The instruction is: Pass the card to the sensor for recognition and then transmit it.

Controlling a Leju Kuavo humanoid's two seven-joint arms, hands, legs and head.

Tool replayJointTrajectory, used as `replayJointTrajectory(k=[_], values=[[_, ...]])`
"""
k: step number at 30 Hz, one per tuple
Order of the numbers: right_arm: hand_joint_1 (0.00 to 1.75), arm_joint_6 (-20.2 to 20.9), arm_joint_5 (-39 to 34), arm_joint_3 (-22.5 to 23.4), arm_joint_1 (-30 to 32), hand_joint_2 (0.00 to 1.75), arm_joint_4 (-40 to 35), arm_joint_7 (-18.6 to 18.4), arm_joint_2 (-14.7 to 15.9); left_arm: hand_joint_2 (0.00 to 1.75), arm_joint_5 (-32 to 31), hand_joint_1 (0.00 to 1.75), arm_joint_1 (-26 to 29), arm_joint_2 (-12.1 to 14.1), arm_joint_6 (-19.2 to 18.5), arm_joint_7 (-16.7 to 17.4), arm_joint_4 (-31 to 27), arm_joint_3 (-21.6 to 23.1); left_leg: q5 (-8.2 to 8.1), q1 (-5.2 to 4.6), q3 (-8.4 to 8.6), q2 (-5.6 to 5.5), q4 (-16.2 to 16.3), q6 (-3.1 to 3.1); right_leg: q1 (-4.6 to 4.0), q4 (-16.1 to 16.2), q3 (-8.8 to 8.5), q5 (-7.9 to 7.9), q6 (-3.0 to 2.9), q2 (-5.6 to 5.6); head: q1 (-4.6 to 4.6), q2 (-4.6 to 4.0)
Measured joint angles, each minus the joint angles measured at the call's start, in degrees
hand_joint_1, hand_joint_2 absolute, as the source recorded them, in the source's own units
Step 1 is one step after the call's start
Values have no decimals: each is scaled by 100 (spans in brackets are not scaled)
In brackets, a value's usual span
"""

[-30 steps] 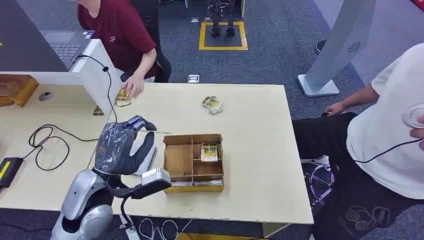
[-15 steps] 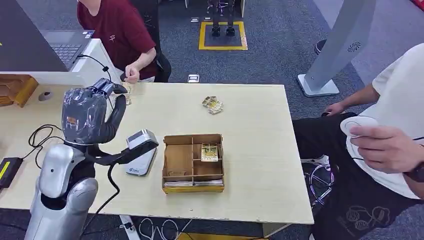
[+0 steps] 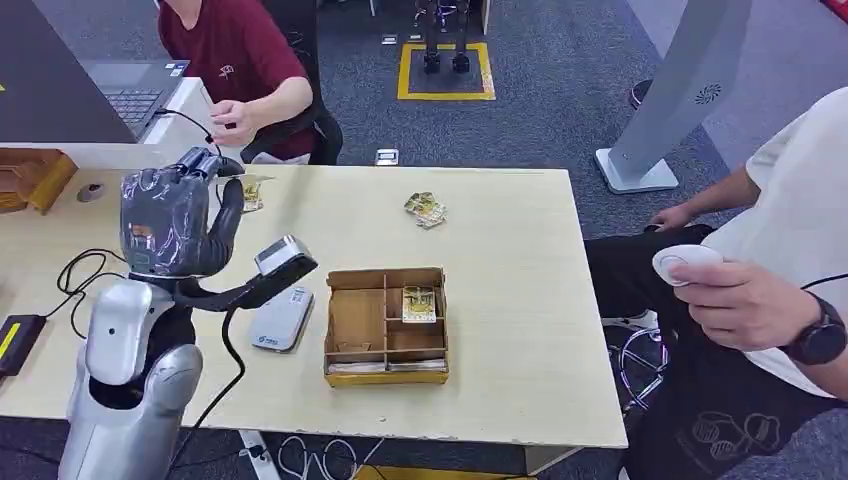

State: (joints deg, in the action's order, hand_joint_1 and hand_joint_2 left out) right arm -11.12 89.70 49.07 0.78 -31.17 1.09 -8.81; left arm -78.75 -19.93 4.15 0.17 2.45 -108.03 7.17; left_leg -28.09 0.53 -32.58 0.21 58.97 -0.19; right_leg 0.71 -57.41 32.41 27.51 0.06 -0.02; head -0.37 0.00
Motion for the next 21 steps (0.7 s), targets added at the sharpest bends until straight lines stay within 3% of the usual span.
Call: replayJointTrajectory(k=[11, 21], values=[[0, -4, 0, -227, -78, 0, 11, -50, 0, 175, -494, 175, -93, -444, 55, 105, 680, -140, 0, 0, 0, 0, 3, 0, 0, 0, 0, -3, 2, 0, 2, 0], [0, -4, 0, -269, -91, 0, 11, -50, 0, 175, -564, 175, -97, -605, 50, 79, 950, -278, 0, 0, -1, 0, 3, 0, 0, 0, 0, -3, 2, 0, 0, -2]])
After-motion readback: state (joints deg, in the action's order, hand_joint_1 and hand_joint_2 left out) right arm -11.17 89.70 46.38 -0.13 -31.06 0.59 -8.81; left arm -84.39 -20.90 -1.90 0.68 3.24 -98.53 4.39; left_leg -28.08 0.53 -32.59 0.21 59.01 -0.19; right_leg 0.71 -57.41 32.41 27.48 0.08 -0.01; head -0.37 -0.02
